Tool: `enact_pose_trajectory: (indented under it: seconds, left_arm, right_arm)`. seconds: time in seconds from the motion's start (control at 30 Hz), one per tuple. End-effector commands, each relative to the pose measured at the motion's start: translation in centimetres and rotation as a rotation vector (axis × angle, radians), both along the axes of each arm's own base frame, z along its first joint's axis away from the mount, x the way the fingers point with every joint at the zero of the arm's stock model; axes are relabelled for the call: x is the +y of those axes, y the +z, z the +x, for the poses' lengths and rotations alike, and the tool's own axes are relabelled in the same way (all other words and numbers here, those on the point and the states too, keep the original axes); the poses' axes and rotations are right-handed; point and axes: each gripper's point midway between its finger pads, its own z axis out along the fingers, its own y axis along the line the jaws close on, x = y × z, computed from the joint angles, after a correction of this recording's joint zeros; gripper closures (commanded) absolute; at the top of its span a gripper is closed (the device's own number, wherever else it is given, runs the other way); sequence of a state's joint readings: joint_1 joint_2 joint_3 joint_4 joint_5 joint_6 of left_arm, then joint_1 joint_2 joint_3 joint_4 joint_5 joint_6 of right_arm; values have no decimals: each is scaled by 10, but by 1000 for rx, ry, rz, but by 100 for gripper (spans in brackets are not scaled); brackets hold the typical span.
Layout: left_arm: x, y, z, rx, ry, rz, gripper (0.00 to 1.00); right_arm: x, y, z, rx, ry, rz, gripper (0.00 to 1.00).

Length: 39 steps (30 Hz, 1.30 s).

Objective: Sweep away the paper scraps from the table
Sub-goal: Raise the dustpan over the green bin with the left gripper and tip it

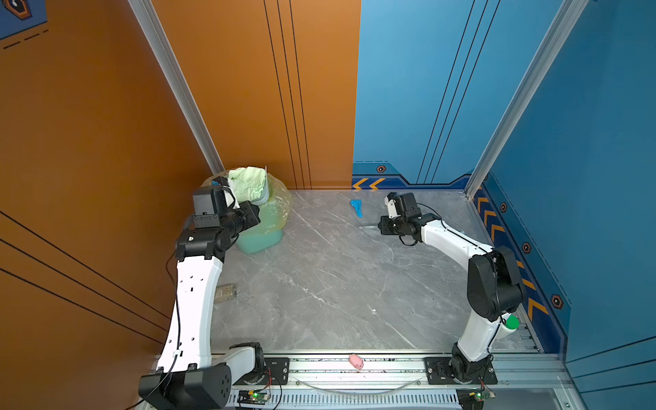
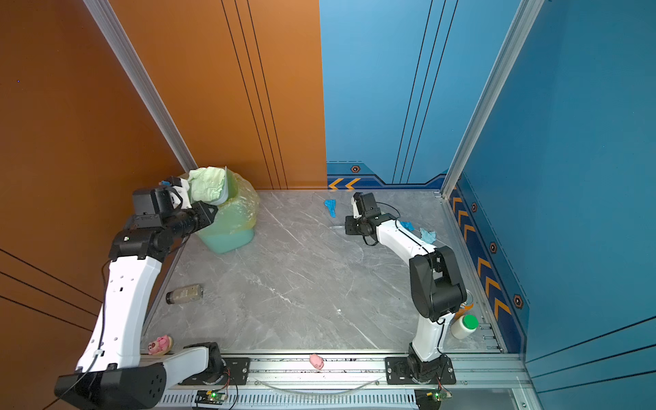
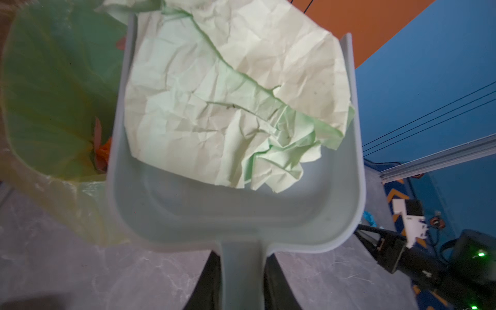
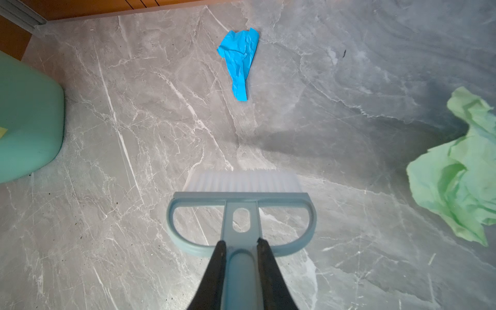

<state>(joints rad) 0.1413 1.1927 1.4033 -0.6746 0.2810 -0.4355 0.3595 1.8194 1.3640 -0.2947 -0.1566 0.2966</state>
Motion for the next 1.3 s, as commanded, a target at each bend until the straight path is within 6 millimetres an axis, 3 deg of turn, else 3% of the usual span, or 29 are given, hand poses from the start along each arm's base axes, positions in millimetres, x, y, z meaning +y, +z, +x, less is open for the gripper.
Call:
enact_pose_trajectory:
  seconds: [0.0,0.37,0.5,0.93,1.27]
  left_arm:
    - [-9,13,14,-63,-64,-188,100]
    - [-5,29,43,-124,-130,-472,100]
    - [-6,44,52,-199,-168,-631,100]
    - [-2,62,52,-272,-195,-859,100]
    - [-3,67,46,-278,-201,-868,100]
  right_arm:
    - [-3,20,-2,-36,-1,13,100]
    - [-4,22,-5,-36,-1,16,100]
    - [-4,22,-4,-37,1,14,100]
    - [-7,19,-8,-38,-3,16,100]
    - [-10,20,-7,-41,-9,18,100]
